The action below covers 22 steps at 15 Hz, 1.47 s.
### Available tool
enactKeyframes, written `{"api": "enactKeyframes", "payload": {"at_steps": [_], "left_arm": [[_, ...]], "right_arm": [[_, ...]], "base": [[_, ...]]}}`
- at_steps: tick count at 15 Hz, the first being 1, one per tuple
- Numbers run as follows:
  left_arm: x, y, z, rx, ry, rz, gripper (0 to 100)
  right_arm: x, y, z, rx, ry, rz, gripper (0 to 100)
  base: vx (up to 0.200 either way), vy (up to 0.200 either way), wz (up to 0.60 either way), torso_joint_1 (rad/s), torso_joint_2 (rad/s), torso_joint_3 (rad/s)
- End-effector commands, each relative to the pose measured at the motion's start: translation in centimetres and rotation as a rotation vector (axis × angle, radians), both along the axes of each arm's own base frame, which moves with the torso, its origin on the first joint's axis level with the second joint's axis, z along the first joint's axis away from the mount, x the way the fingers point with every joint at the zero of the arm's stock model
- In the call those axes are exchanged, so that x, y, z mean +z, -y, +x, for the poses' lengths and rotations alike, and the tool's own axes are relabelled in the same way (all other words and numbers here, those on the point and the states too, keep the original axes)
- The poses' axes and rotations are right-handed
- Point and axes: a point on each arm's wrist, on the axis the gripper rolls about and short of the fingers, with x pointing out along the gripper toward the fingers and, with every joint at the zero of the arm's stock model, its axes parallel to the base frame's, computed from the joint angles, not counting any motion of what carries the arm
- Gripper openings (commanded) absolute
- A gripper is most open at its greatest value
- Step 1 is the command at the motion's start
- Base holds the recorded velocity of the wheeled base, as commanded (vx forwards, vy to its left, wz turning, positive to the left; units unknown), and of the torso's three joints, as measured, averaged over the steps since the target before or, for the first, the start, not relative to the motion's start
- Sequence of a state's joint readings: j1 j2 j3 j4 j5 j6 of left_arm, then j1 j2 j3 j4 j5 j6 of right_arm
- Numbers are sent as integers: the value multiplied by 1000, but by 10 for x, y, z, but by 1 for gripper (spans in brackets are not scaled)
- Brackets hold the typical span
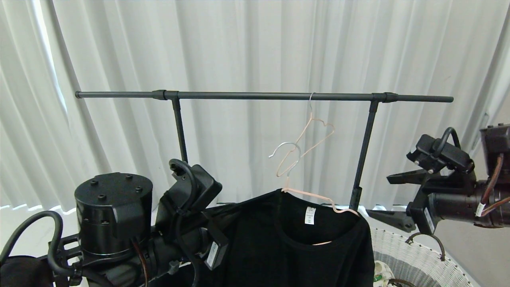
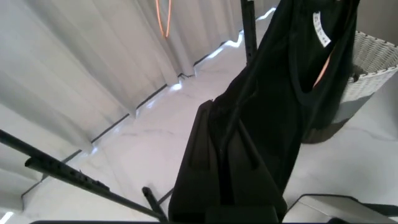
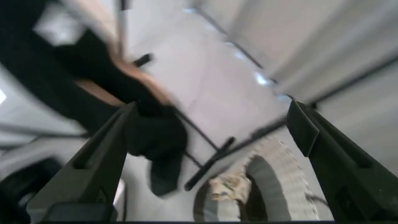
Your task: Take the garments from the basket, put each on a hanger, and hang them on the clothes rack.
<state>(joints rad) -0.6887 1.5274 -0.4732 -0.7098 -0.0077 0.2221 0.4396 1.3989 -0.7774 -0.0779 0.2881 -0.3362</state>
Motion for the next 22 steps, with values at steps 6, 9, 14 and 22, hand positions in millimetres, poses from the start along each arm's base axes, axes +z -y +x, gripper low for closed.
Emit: {"api": "enactKeyframes", "payload": {"at_steps": [6,9,14,22], "left_arm": [[-4,-2,-7,-180,110,80,0],[-2,-1,-6,-207,121,72,0],[4,-3,-9,-211,144,55,0],[7,-4,-10,-216,152,47,0]], "right_arm": [[-4,-84,-8,333,-64,-48,100],[-18,-104,-4,376,-105,-78,100],[-25,-98,-1,351,-169,-117,100],[-27,-95,-3,343,-189,-138,0]], "base": [[0,0,0,0,0,0],[0,0,0,0,0,0],[0,0,0,0,0,0],[0,0,0,0,0,0]]}}
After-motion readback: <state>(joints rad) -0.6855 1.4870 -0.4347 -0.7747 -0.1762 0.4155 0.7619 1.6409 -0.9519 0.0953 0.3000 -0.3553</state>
